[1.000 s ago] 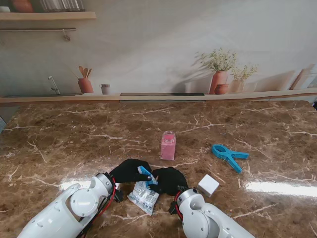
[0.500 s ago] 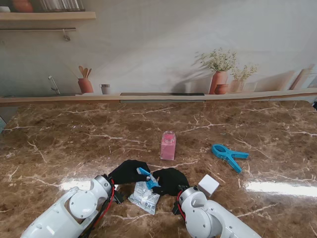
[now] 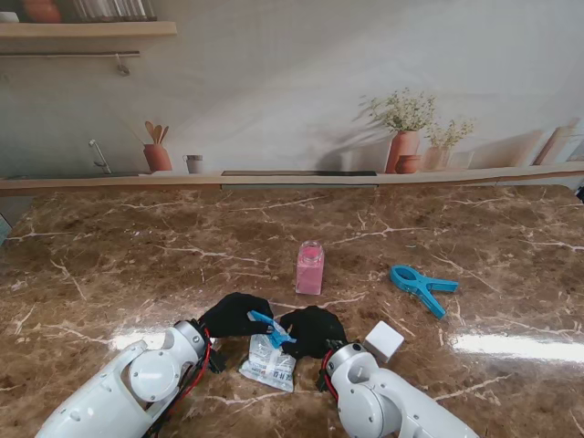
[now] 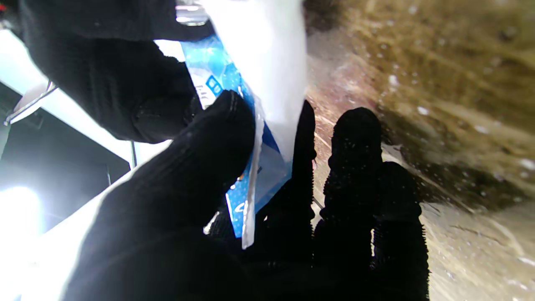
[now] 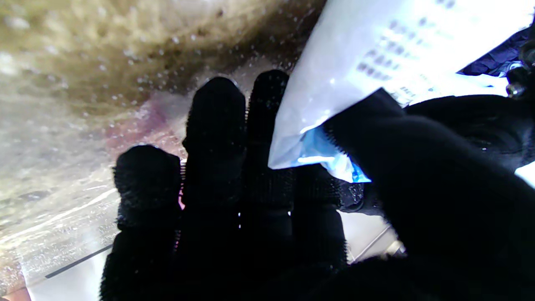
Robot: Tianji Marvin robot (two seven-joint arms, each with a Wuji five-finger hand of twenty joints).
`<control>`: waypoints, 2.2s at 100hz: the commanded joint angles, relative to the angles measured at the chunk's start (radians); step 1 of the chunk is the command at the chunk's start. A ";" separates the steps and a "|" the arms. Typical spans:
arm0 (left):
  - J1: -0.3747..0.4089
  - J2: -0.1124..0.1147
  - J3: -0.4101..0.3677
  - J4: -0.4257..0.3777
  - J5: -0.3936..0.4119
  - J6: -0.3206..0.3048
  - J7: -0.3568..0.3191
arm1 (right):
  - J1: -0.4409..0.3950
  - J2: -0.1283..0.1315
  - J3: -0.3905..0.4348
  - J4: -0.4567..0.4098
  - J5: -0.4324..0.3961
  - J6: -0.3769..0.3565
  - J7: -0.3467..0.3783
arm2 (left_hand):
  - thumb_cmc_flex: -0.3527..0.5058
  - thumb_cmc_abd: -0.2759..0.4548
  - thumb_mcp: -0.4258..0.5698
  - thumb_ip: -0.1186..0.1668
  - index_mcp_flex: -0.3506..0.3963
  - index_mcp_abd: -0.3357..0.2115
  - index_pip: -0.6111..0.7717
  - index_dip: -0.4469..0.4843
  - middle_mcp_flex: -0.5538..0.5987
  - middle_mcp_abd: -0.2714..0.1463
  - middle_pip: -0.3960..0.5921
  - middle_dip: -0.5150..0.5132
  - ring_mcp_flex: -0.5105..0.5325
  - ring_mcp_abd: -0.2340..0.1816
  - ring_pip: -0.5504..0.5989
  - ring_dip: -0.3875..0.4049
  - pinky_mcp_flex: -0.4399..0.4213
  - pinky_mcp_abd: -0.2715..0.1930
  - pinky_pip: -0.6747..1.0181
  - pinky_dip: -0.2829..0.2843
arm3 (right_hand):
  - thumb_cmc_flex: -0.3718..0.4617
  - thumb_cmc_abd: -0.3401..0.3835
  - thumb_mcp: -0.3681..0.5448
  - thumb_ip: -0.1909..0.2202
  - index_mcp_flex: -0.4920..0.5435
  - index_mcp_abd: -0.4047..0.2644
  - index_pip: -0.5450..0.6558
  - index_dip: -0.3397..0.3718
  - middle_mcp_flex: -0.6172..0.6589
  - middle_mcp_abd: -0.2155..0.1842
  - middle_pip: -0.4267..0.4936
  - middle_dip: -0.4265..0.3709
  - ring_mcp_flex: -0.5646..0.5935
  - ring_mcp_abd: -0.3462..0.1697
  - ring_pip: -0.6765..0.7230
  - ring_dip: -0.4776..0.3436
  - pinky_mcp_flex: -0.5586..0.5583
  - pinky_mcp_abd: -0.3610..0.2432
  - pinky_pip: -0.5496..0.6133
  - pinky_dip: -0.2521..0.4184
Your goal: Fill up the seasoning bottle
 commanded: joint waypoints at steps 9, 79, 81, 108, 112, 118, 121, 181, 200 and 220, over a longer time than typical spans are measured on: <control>-0.005 0.015 0.000 0.040 0.021 0.006 0.006 | 0.000 0.005 -0.018 0.040 -0.021 0.012 0.012 | 0.117 0.080 0.325 0.154 0.243 -0.223 0.170 0.030 0.081 -0.062 0.012 -0.067 0.067 0.017 0.018 -0.043 0.041 0.114 0.023 0.043 | 0.125 -0.080 0.165 0.098 0.083 -0.150 0.156 -0.062 0.050 -0.043 -0.044 -0.074 0.068 -0.031 0.005 -0.016 0.044 -0.015 0.045 -0.022; -0.005 0.018 -0.001 0.036 0.120 0.048 0.059 | -0.091 0.036 0.084 -0.089 -0.109 0.025 0.051 | 0.102 0.069 0.343 0.140 0.221 -0.212 0.141 -0.016 0.072 -0.055 -0.002 -0.075 0.067 0.025 -0.005 -0.048 0.040 0.095 0.035 0.022 | -0.184 0.092 -0.046 0.167 -0.226 0.026 -0.344 0.163 -0.334 -0.010 -0.221 -0.253 -0.260 -0.040 -0.347 -0.128 -0.278 -0.031 -0.245 -0.071; -0.004 0.018 -0.002 0.035 0.122 0.047 0.059 | -0.103 0.037 0.098 -0.105 -0.110 0.024 0.055 | 0.103 0.070 0.341 0.140 0.219 -0.212 0.140 -0.016 0.071 -0.055 -0.003 -0.074 0.065 0.025 -0.006 -0.049 0.040 0.095 0.035 0.022 | -0.190 0.092 -0.053 0.166 -0.228 0.025 -0.347 0.166 -0.338 -0.010 -0.222 -0.253 -0.265 -0.038 -0.353 -0.131 -0.280 -0.031 -0.251 -0.071; -0.003 0.023 -0.003 0.029 0.144 0.035 0.056 | -0.270 0.044 0.303 -0.311 -0.220 0.066 0.027 | 0.107 0.077 0.327 0.133 0.211 -0.216 0.142 -0.013 0.066 -0.057 -0.010 -0.067 0.057 0.020 -0.008 -0.051 0.032 0.096 0.027 0.018 | -0.218 0.118 -0.111 0.171 -0.228 0.029 -0.362 0.184 -0.335 -0.008 -0.214 -0.246 -0.271 -0.036 -0.367 -0.140 -0.283 -0.032 -0.262 -0.067; -0.004 0.024 -0.003 0.029 0.147 0.035 0.057 | -0.283 0.044 0.328 -0.327 -0.241 0.084 0.019 | 0.106 0.077 0.325 0.132 0.208 -0.214 0.141 -0.013 0.064 -0.055 -0.011 -0.066 0.056 0.020 -0.008 -0.051 0.031 0.098 0.025 0.017 | -0.217 0.118 -0.114 0.172 -0.226 0.029 -0.362 0.187 -0.332 -0.008 -0.211 -0.243 -0.272 -0.036 -0.369 -0.141 -0.287 -0.031 -0.267 -0.068; -0.005 0.024 -0.001 0.032 0.161 0.030 0.067 | -0.295 0.044 0.360 -0.340 -0.265 0.115 0.014 | 0.108 0.081 0.322 0.130 0.208 -0.214 0.140 -0.013 0.062 -0.055 -0.012 -0.064 0.054 0.022 -0.009 -0.051 0.029 0.097 0.025 0.017 | -0.215 0.122 -0.115 0.174 -0.222 0.032 -0.361 0.192 -0.329 -0.006 -0.207 -0.238 -0.274 -0.033 -0.371 -0.142 -0.290 -0.030 -0.275 -0.070; -0.007 0.024 0.001 0.034 0.176 0.024 0.078 | -0.295 0.044 0.370 -0.340 -0.280 0.135 0.011 | 0.108 0.080 0.321 0.130 0.209 -0.214 0.140 -0.013 0.063 -0.057 -0.012 -0.064 0.054 0.022 -0.009 -0.052 0.028 0.097 0.025 0.017 | -0.213 0.123 -0.117 0.175 -0.221 0.035 -0.362 0.195 -0.328 -0.005 -0.205 -0.235 -0.278 -0.033 -0.373 -0.142 -0.295 -0.029 -0.282 -0.072; -0.059 0.041 0.060 0.103 0.472 -0.105 0.305 | -0.147 0.077 0.395 -0.134 -0.502 0.365 0.104 | 0.097 0.075 0.320 0.126 0.216 -0.242 0.137 -0.016 0.066 -0.083 -0.024 -0.067 0.056 -0.005 -0.030 -0.058 0.039 0.038 0.014 0.002 | -0.219 0.076 -0.103 0.160 -0.435 0.147 -0.489 0.228 -0.657 0.029 -0.276 -0.233 -0.705 -0.025 -0.527 -0.243 -0.610 -0.085 -0.606 -0.023; -0.061 0.035 0.065 0.111 0.479 -0.107 0.340 | -0.126 0.087 0.427 -0.102 -0.507 0.357 0.179 | 0.099 0.073 0.313 0.115 0.203 -0.229 0.123 -0.025 0.057 -0.076 -0.035 -0.071 0.048 -0.005 -0.044 -0.059 0.034 0.041 0.013 -0.001 | -0.237 0.064 -0.108 0.153 -0.550 0.196 -0.556 0.233 -0.799 0.036 -0.304 -0.271 -0.834 -0.053 -0.625 -0.344 -0.691 -0.124 -0.805 -0.109; -0.049 0.033 0.049 0.100 0.463 -0.104 0.329 | -0.087 0.098 0.452 -0.049 -0.487 0.319 0.261 | 0.108 0.047 0.277 0.073 0.163 -0.192 0.056 -0.081 0.028 -0.055 -0.096 -0.080 0.013 -0.004 -0.088 -0.065 0.011 0.041 -0.004 -0.009 | -0.275 0.029 -0.092 0.135 -0.638 0.218 -0.600 0.239 -0.893 0.038 -0.327 -0.309 -0.934 -0.077 -0.699 -0.420 -0.741 -0.148 -0.904 -0.169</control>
